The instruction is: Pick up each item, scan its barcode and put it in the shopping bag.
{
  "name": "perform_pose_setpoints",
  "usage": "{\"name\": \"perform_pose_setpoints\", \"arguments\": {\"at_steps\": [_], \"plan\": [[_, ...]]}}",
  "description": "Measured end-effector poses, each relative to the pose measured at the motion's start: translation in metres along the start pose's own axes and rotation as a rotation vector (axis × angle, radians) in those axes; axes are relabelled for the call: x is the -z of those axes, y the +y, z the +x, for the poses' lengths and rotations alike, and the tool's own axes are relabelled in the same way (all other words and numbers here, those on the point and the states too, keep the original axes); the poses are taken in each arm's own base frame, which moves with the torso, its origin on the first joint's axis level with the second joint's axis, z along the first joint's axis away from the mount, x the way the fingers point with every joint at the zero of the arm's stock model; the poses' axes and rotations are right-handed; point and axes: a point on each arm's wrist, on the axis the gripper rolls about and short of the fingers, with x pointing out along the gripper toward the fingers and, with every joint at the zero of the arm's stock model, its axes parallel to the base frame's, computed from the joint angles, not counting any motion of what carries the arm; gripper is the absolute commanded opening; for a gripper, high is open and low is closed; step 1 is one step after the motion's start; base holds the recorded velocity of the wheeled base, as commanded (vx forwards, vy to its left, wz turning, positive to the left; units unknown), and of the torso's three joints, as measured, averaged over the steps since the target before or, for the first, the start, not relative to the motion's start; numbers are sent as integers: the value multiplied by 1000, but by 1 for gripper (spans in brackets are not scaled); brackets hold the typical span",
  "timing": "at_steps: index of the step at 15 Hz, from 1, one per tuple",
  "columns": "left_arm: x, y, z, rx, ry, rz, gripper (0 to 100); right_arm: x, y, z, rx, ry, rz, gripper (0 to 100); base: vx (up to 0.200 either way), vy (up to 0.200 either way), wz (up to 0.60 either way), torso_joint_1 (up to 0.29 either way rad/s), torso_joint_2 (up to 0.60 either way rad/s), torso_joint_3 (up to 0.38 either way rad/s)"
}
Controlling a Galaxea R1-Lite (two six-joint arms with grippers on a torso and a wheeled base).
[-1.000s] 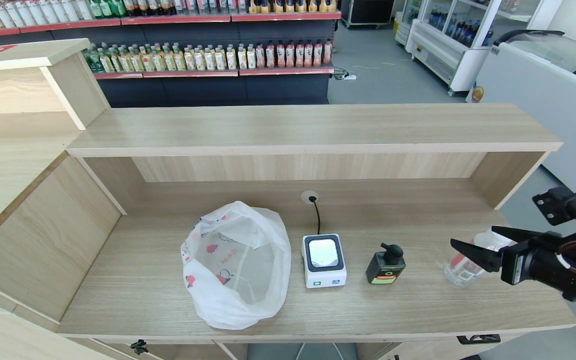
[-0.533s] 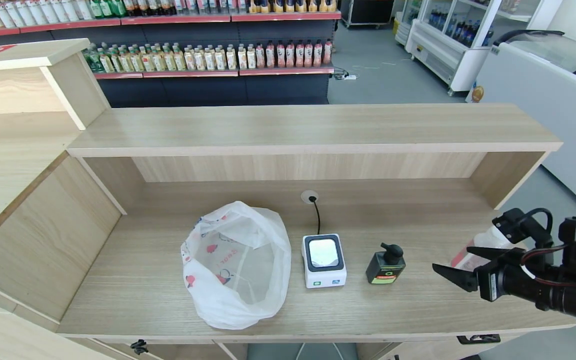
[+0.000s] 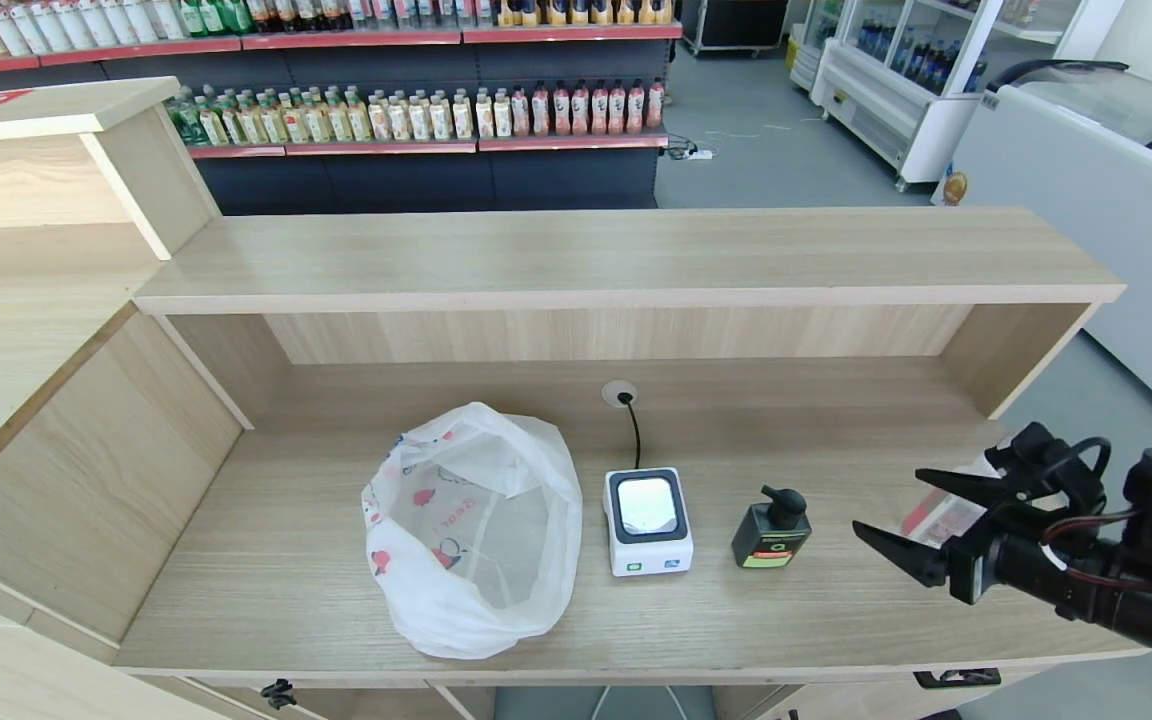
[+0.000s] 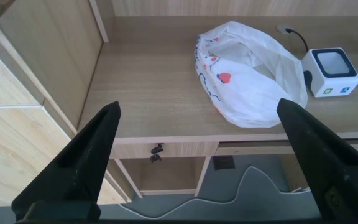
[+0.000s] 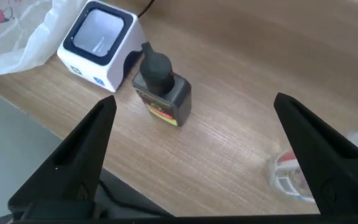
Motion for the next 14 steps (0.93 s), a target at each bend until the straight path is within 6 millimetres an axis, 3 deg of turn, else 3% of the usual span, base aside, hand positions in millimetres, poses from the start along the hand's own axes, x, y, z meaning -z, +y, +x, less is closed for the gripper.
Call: {"name": "perform_pose_setpoints", "arguments": {"at_steps": [2,4,6,14], "plan": [[0,0,0,-1,0,0,100,11,5,-2,10,-44,-43,100,0,0,0,0,0,0],[0,0,0,-1,0,0,100,31,17,-9,-30,45,8,100,0,0,0,0,0,0],[0,0,0,0,0,0,100,39,20,-12,-36,83,31,100,0,0,0,0,0,0],[0,0,0,0,0,0,100,58,4,-1,-4,130,71,100,0,0,0,0,0,0]]}}
